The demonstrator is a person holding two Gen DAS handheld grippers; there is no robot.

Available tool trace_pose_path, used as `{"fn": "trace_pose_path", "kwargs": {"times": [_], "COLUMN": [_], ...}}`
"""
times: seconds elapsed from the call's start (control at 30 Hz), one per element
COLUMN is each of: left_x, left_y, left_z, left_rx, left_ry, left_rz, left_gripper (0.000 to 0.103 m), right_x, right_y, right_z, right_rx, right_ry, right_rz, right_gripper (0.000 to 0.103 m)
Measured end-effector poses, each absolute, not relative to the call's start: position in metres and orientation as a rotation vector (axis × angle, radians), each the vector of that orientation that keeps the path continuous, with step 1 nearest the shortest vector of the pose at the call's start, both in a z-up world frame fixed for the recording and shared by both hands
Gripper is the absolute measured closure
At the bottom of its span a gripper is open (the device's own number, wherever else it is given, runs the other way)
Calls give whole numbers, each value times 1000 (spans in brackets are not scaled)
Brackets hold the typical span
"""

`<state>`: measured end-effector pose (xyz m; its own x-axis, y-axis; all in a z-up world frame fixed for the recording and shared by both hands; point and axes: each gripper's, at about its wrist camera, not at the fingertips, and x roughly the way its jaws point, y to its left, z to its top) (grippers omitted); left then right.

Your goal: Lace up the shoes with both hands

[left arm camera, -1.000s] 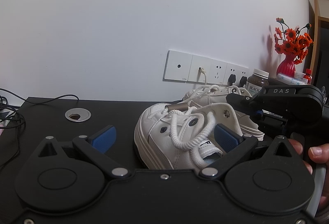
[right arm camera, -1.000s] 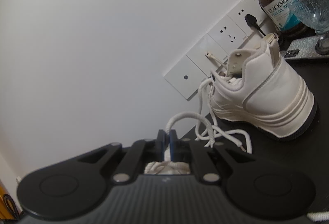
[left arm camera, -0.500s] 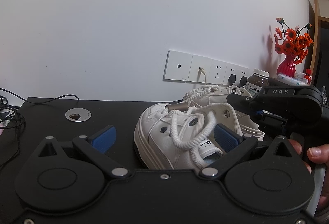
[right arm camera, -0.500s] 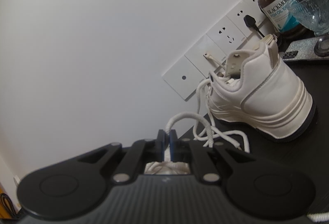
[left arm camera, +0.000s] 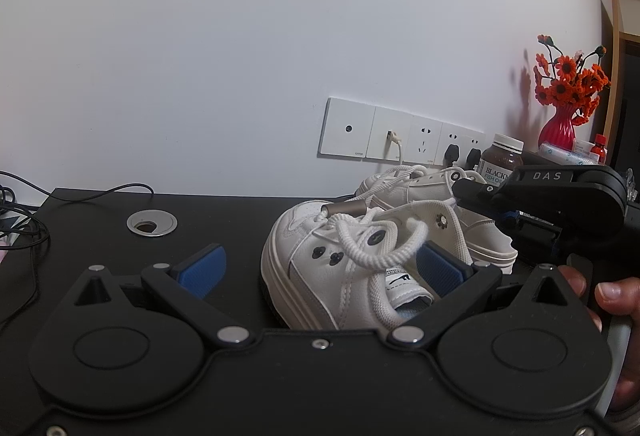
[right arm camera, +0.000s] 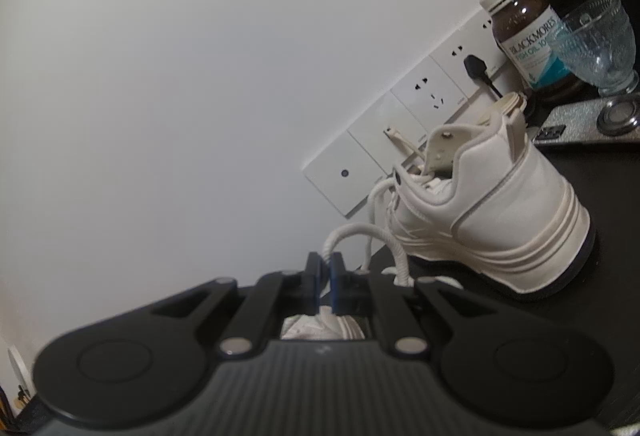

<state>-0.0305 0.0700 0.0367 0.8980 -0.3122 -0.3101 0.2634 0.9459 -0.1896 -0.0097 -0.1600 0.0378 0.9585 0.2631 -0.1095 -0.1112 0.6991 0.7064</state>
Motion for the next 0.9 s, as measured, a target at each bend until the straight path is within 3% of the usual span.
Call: {"fn": "trace_pose_path", "kwargs": {"times": [0.9], "left_x": [-30], "left_y": [71], "left_z": [37], "left_rx": [-153], "left_ry": [348], "left_rz": [-303], "left_gripper": [0], "right_x": [-8], "right_y": [-167], "right_z": [36], "right_rx": [768], "right_ry": [204], "right_rz": [137], "right_gripper": [98]}}
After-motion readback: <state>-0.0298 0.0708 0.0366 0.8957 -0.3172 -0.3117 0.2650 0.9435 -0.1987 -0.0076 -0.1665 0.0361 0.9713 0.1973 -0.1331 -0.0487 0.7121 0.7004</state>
